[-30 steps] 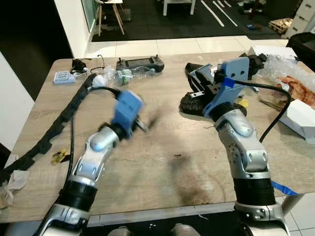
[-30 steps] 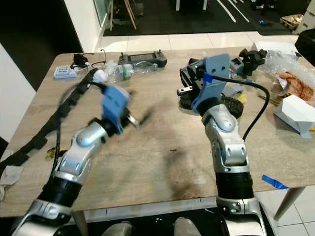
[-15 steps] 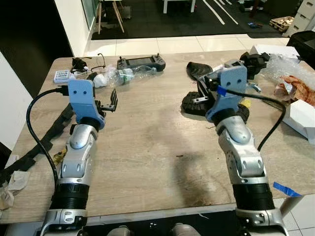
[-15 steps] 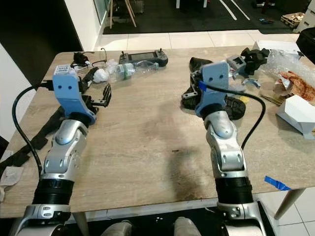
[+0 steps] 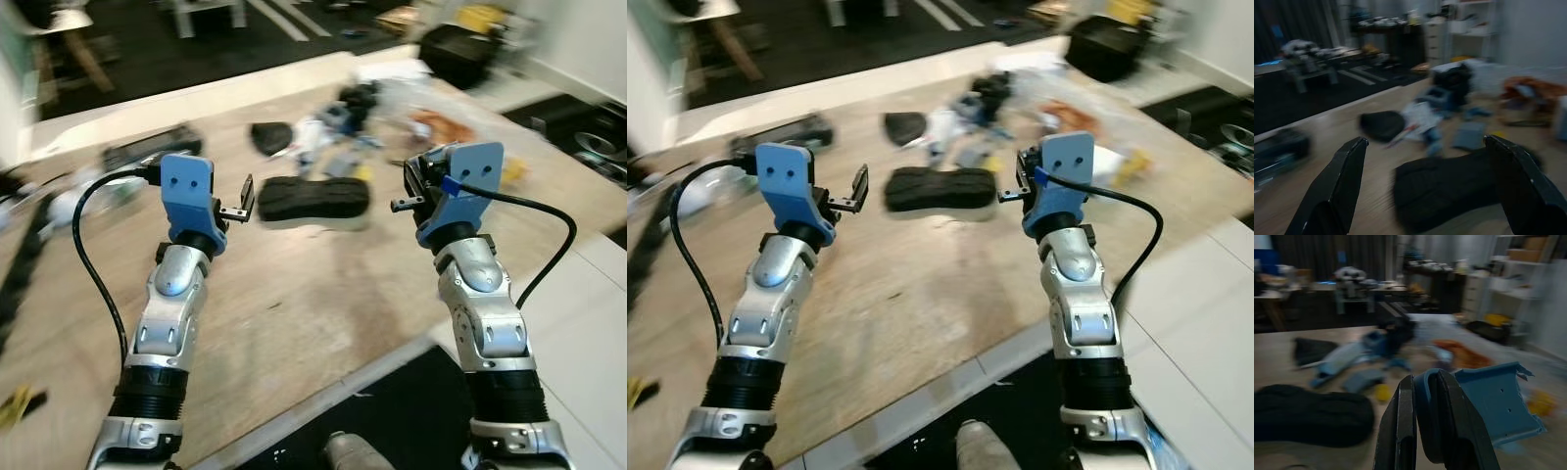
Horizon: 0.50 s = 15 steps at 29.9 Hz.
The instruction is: Picking trash to rubbish bin
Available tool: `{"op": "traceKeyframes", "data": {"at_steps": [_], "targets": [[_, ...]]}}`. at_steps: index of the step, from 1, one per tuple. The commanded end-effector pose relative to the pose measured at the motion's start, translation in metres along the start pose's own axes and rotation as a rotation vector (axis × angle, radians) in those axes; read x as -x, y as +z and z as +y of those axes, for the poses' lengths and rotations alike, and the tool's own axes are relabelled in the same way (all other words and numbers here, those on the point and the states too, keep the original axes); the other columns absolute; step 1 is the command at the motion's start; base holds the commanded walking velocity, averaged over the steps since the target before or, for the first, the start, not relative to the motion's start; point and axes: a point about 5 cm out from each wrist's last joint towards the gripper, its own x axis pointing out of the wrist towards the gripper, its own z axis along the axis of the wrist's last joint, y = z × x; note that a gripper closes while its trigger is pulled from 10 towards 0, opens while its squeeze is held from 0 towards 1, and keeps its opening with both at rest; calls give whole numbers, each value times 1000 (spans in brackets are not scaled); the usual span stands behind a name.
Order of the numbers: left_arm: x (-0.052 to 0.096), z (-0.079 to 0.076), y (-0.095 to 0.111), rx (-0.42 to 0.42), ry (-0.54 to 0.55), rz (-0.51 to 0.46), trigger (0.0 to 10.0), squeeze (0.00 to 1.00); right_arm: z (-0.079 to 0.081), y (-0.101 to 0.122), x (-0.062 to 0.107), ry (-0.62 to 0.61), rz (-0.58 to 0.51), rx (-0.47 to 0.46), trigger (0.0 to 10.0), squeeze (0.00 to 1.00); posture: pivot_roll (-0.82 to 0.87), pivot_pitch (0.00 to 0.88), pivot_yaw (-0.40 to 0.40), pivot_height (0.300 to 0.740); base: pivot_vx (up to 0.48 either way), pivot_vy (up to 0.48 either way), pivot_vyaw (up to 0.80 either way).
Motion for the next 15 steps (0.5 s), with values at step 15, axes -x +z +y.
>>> {"op": "traceKeyframes", "data": {"at_steps": [15], "targets": [[-2, -2, -1, -19, -42, 18, 10000, 0, 15, -18, 5, 34, 32, -2, 10000, 0, -91, 34, 22, 740, 0, 0, -800]]}}
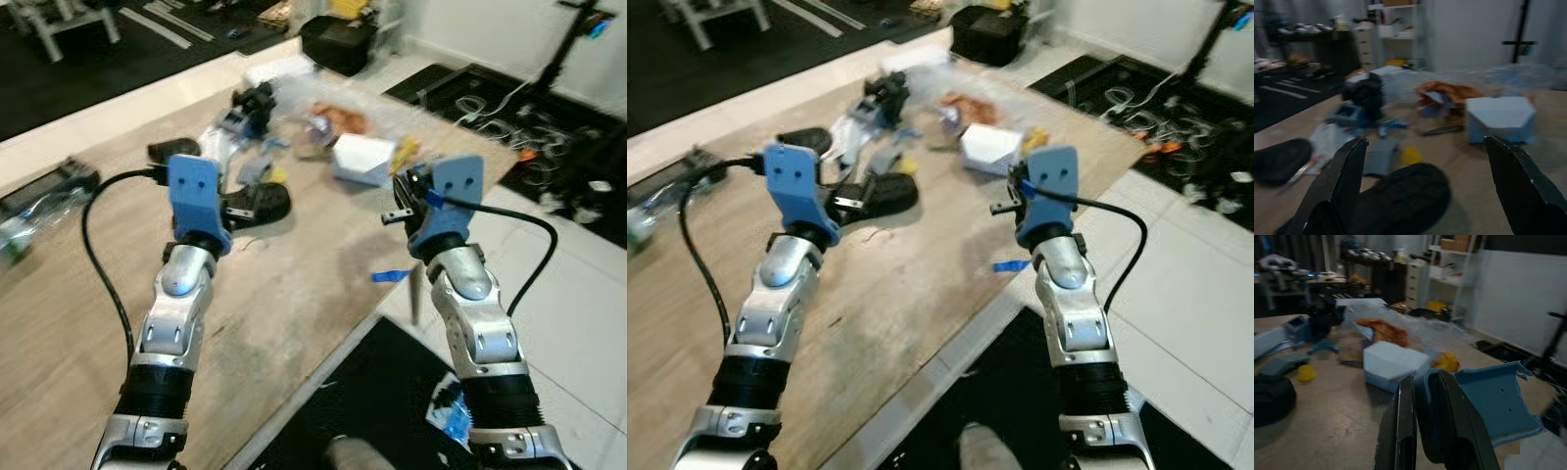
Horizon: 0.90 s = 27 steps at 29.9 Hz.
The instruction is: Picking trash to rubbish bin
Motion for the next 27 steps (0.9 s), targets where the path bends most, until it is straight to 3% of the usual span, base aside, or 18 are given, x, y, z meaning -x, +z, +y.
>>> {"op": "traceKeyframes", "data": {"at_steps": [1, 10, 15, 27], "targets": [[1, 3, -3, 0, 2, 21, 10000, 0, 4, -7, 2, 8, 22, -1, 10000, 0, -91, 34, 22, 740, 0, 0, -800], [-1, -2, -2, -19, -56, 12, 10000, 0, 5, -7, 0, 7, 15, -15, 10000, 0, -88, 32, 26, 740, 0, 0, -800], [-4, -5, -2, 10, -47, 20, 10000, 0, 10, -6, 0, 30, 3, -13, 10000, 0, -90, 33, 29, 740, 0, 0, -800], [-9, -1, -2, -12, -43, 25, 10000, 0, 6, -8, -1, -12, 9, -37, 10000, 0, -94, 30, 37, 740, 0, 0, -800]]}}
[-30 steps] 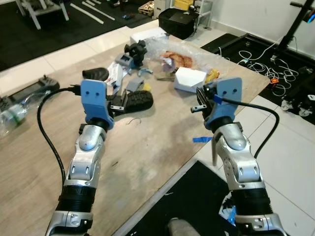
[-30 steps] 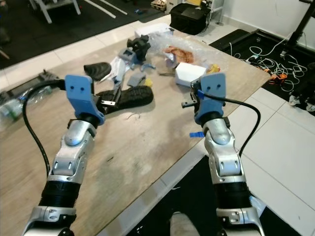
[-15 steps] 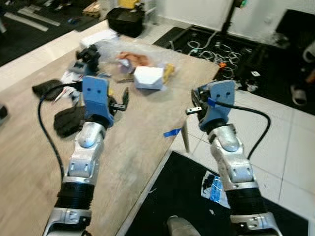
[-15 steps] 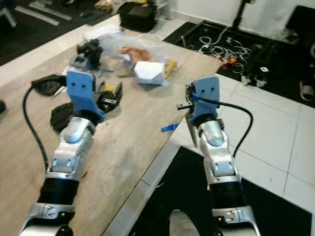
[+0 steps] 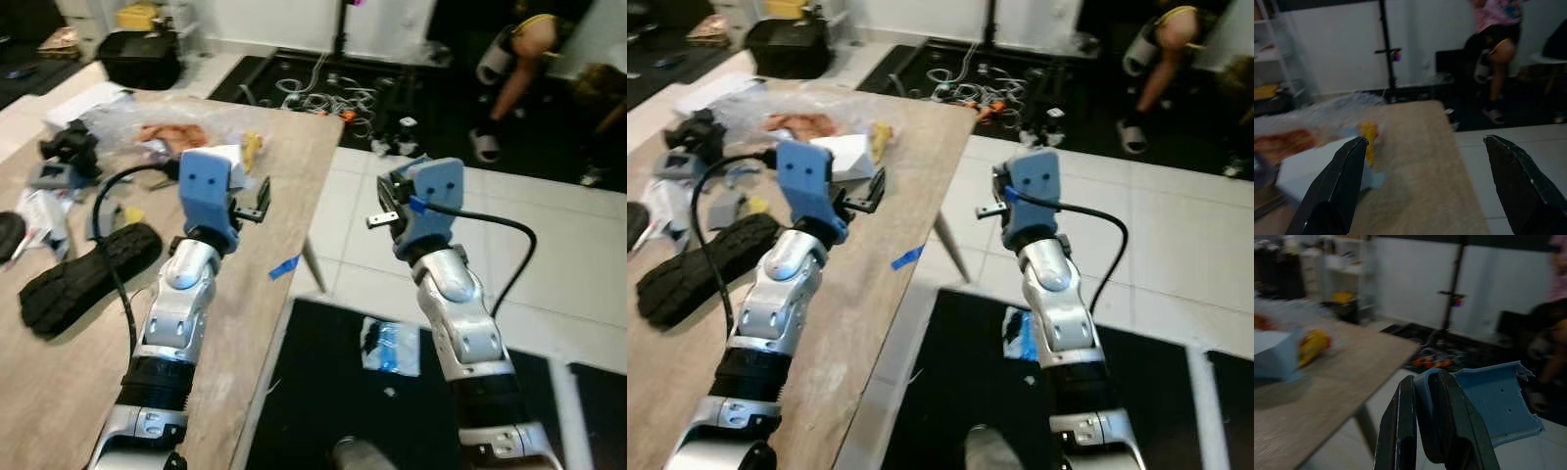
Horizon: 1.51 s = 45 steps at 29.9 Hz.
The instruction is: Picking trash to rubbish bin
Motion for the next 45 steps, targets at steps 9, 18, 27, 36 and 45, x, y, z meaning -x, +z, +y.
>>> {"op": "traceKeyframes", "data": {"at_steps": [9, 18, 27, 36, 45], "targets": [[2, 12, -13, 23, 49, 51, 10000, 0, -8, -27, 13, -87, 59, -39, 10000, 0, -90, 28, 62, 740, 0, 0, -800], [14, 22, -23, 44, 109, 80, 10000, 0, -7, -47, 24, -68, 121, -86, 10000, 0, -86, 0, 34, 740, 0, 0, -800], [16, 17, -26, 49, 110, 77, 10000, 0, -8, -38, 14, -46, 85, -101, 10000, 0, -92, 0, 13, 740, 0, 0, -800], [17, 12, -28, 32, 88, 87, 10000, 0, -9, -49, 24, -97, 107, -150, 10000, 0, -88, 9, 32, 740, 0, 0, -800], [10, 10, -25, 11, 38, 90, 10000, 0, -8, -49, 29, -129, 92, -144, 10000, 0, -76, 11, 67, 740, 0, 0, -800]]}}
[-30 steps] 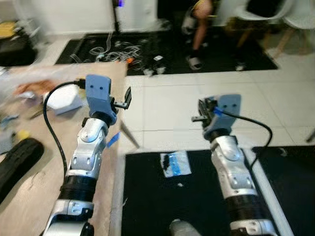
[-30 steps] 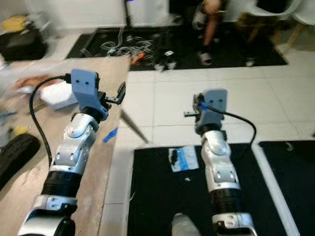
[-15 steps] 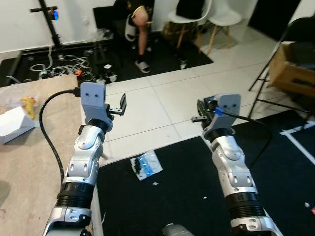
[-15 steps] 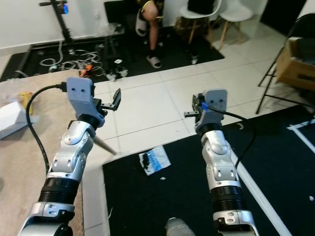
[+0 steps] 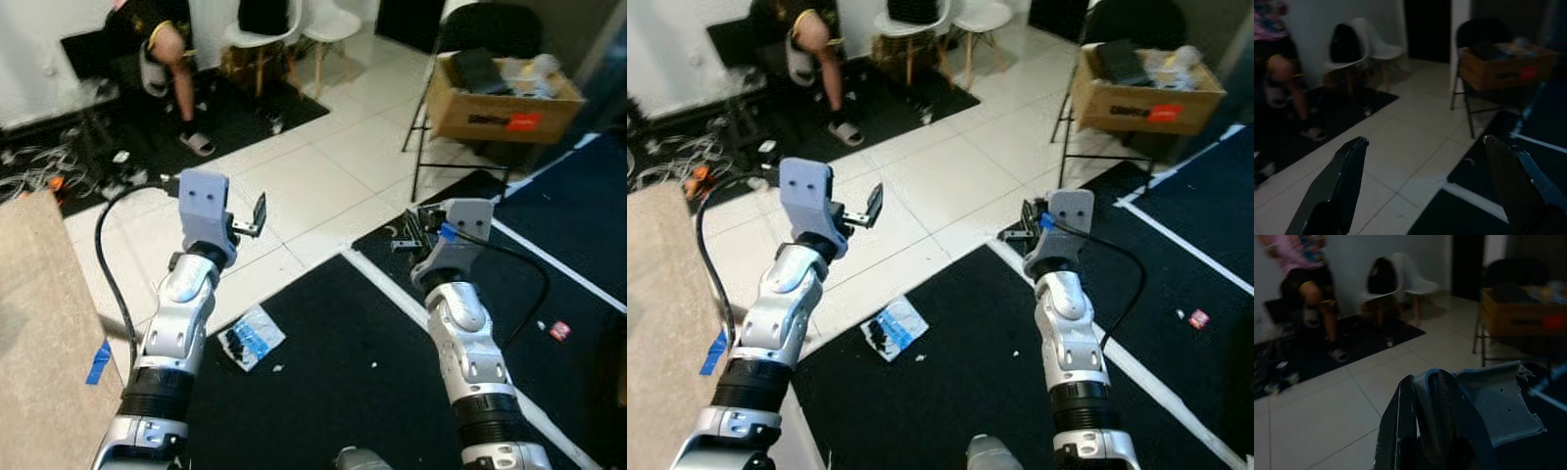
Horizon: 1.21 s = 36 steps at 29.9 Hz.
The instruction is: Picking trash to rubbish bin
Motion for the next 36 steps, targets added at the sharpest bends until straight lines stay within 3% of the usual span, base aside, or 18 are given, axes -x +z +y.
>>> {"op": "traceKeyframes", "data": {"at_steps": [1, 8, 9, 12, 24, 34, 36], "targets": [[-4, 4, 2, -9, 7, 7, 10000, 0, 2, -2, 2, 2, 1, 6, 10000, 0, -76, 11, 67, 740, 0, 0, -800], [-2, 7, -2, 7, 58, 17, 10000, 0, 4, 0, 0, 12, 1, 9, 10000, 0, -78, 18, 65, 740, 0, 0, -800], [0, 12, -8, 48, 117, 42, 10000, 0, 4, -3, 0, 22, 25, 2, 10000, 0, -81, 15, 65, 740, 0, 0, -800], [1, 13, -9, 60, 133, 49, 10000, 0, 4, -3, 0, 25, 31, 1, 10000, 0, -81, 15, 65, 740, 0, 0, -800], [5, 16, -11, 5, 116, 60, 10000, 0, 7, -6, 1, 25, 29, 3, 10000, 0, -71, 19, 56, 740, 0, 0, -800], [7, 16, -13, 30, 128, 65, 10000, 0, 8, -5, -2, 39, 30, 12, 10000, 0, -70, 20, 48, 740, 0, 0, -800], [9, 14, -14, 5, 128, 61, 10000, 0, 7, -4, -3, 40, 28, 14, 10000, 0, -71, 20, 47, 740, 0, 0, -800]]}}
